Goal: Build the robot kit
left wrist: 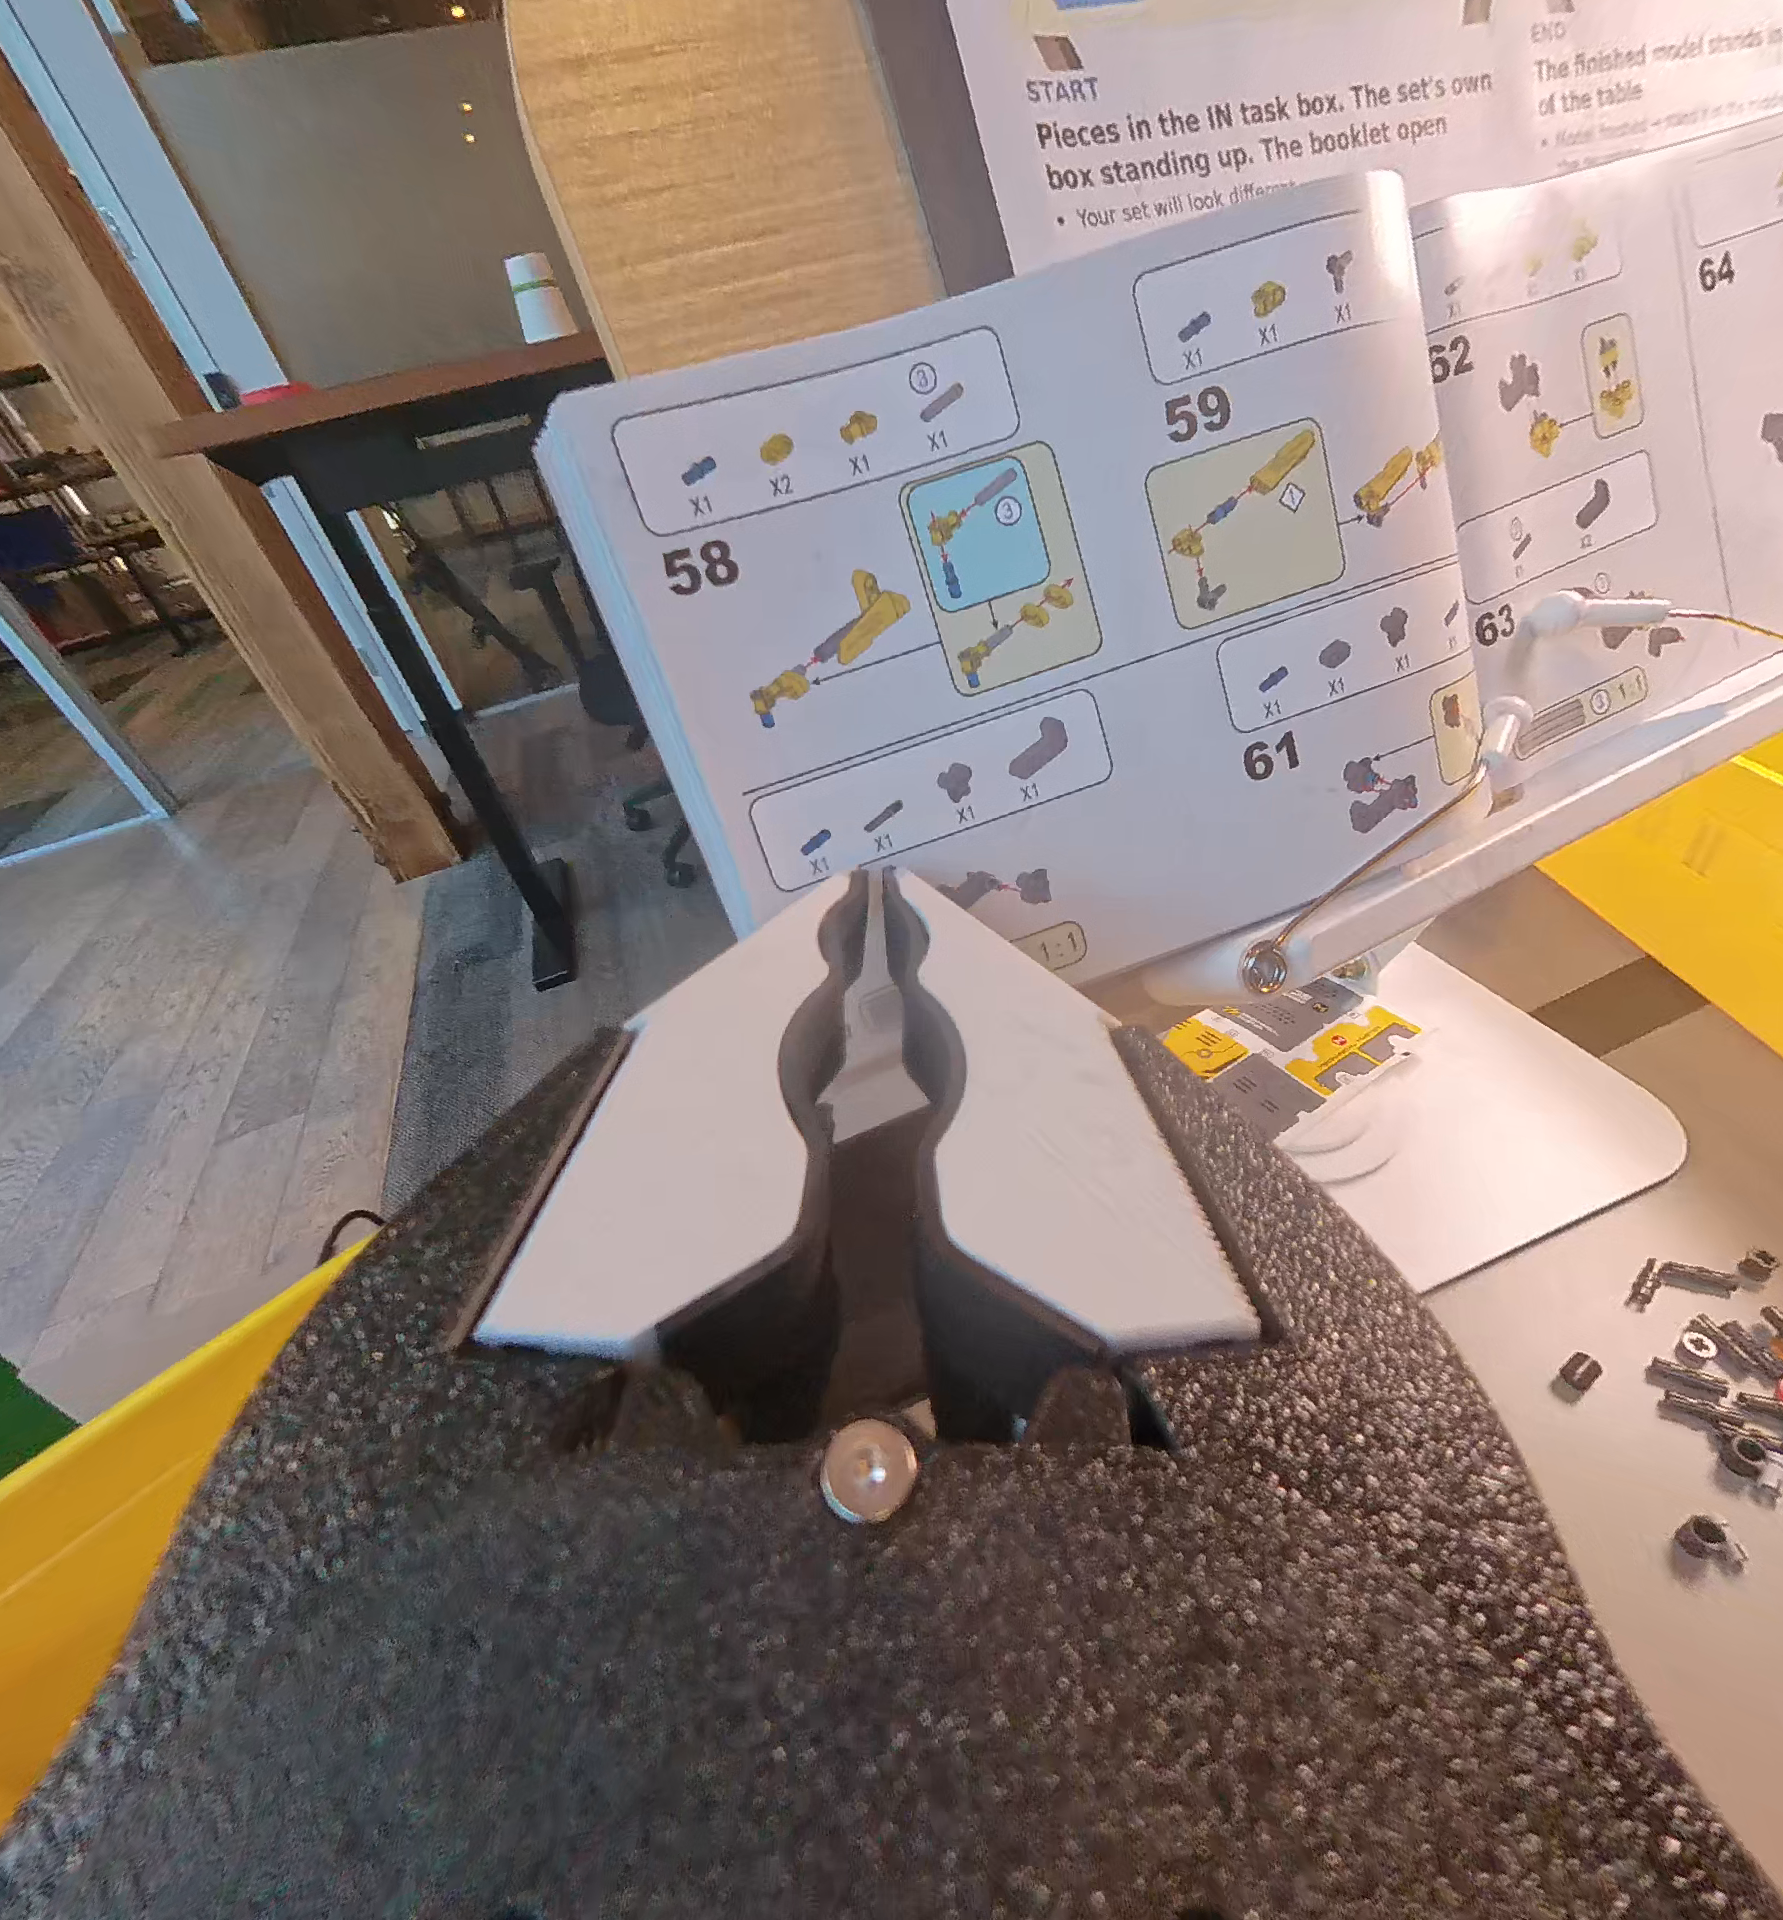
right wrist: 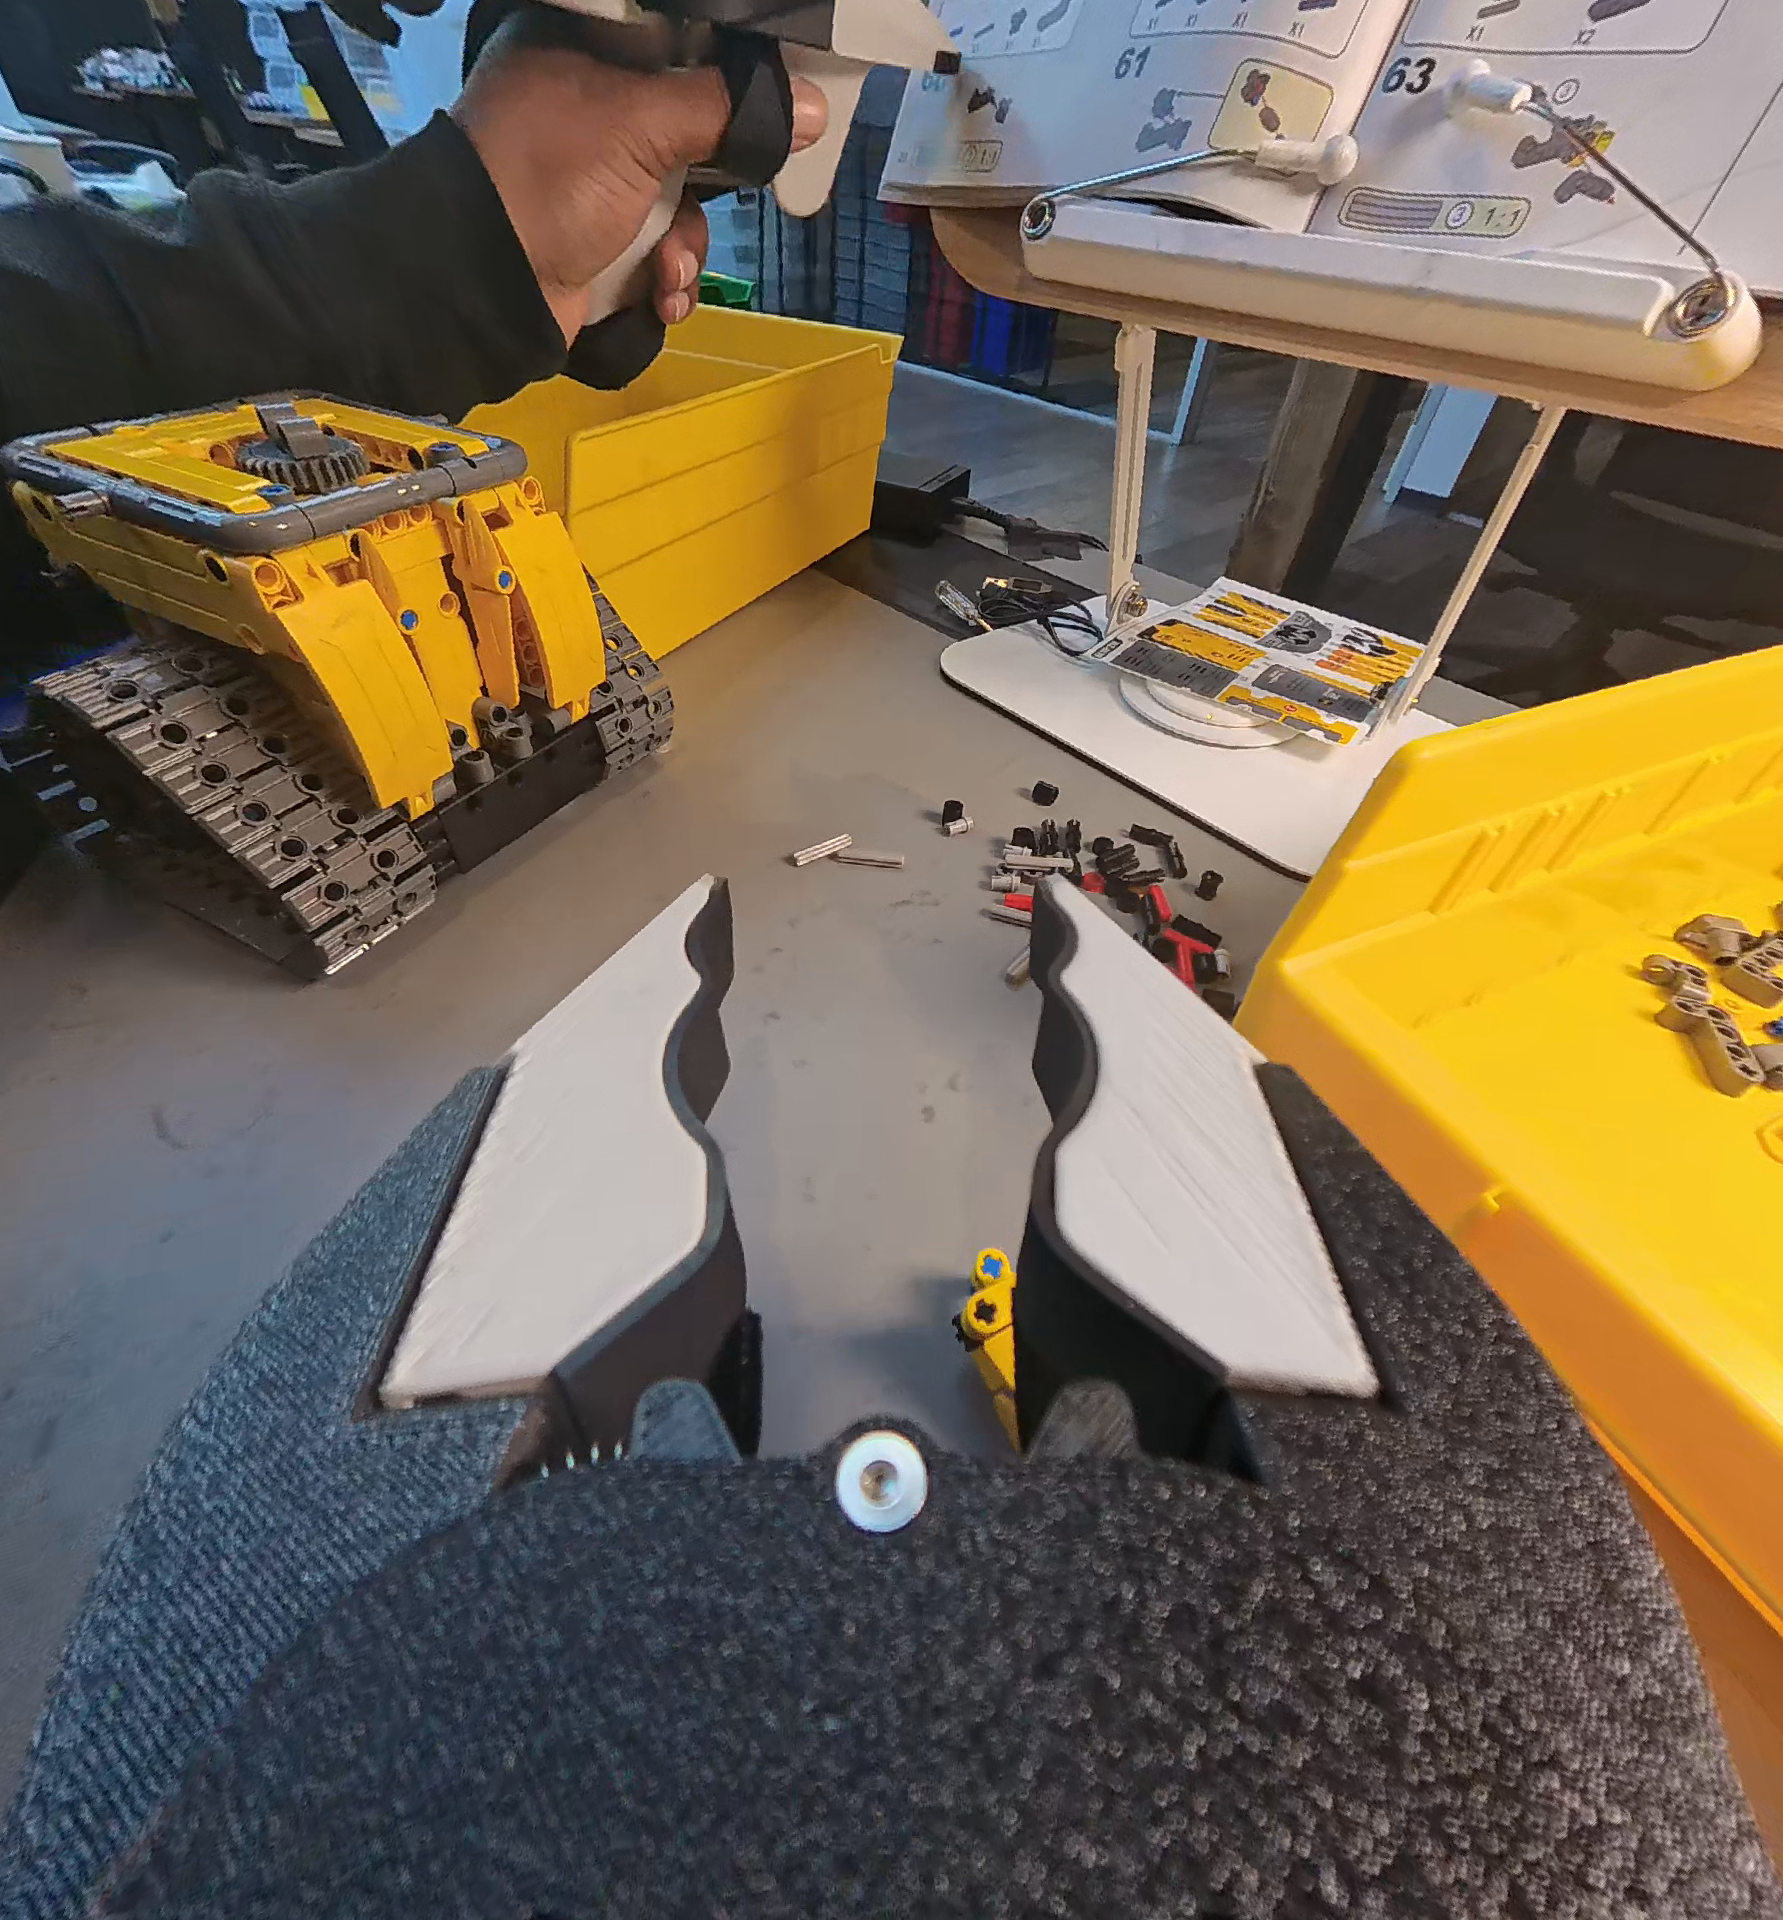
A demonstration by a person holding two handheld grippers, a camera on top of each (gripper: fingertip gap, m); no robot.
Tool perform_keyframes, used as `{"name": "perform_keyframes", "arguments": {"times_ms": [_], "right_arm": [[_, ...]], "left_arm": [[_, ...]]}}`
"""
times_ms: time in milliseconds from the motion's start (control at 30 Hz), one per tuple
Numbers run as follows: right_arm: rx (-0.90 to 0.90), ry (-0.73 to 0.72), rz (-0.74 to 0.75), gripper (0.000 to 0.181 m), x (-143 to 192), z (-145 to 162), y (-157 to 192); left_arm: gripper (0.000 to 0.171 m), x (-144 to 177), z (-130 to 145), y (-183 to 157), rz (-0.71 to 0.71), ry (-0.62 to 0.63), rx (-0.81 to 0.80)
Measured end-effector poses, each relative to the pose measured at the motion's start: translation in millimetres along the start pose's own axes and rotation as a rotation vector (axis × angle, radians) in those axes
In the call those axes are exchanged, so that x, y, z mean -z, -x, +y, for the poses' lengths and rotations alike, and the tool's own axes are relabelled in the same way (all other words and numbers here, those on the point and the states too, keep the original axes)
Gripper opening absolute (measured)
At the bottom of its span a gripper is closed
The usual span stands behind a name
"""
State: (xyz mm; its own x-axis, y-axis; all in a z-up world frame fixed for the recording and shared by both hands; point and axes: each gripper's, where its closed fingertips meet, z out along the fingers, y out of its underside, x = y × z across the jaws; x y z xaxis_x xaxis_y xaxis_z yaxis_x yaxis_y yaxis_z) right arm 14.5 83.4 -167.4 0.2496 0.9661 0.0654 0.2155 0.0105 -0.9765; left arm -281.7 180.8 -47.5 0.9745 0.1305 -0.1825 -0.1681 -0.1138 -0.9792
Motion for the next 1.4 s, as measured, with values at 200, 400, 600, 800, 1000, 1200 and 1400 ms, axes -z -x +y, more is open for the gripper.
{"name": "perform_keyframes", "arguments": {"times_ms": [200,400,600,800,1000,1200,1400], "right_arm": [[0.039,-0.051,-0.031,0.059,0.8,-8.3,6.0],[0.120,-0.104,-0.069,0.061,2.1,-16.4,17.7],[0.106,-0.111,-0.088,0.064,1.2,-17.3,18.0],[0.073,-0.118,-0.095,0.065,1.3,-18.0,14.6],[0.080,-0.115,-0.099,0.065,1.0,-17.5,15.9],[0.080,-0.117,-0.098,0.065,1.4,-17.8,15.9],[0.080,-0.118,-0.098,0.065,1.7,-17.9,15.9]], "left_arm": [[0.001,2.7,-2.0,-0.3,0.022,-0.028,0.032],[0.001,-0.6,2.7,1.6,0.032,-0.013,0.009],[0.000,-1.5,2.9,1.7,0.033,-0.041,0.022],[0.000,-3.0,1.5,2.2,0.040,-0.058,0.035],[0.000,-3.4,1.1,1.9,0.038,-0.067,0.036],[0.000,-3.6,1.1,0.7,0.038,-0.069,0.033],[0.000,-3.9,1.8,-0.8,0.041,-0.067,0.028]]}}
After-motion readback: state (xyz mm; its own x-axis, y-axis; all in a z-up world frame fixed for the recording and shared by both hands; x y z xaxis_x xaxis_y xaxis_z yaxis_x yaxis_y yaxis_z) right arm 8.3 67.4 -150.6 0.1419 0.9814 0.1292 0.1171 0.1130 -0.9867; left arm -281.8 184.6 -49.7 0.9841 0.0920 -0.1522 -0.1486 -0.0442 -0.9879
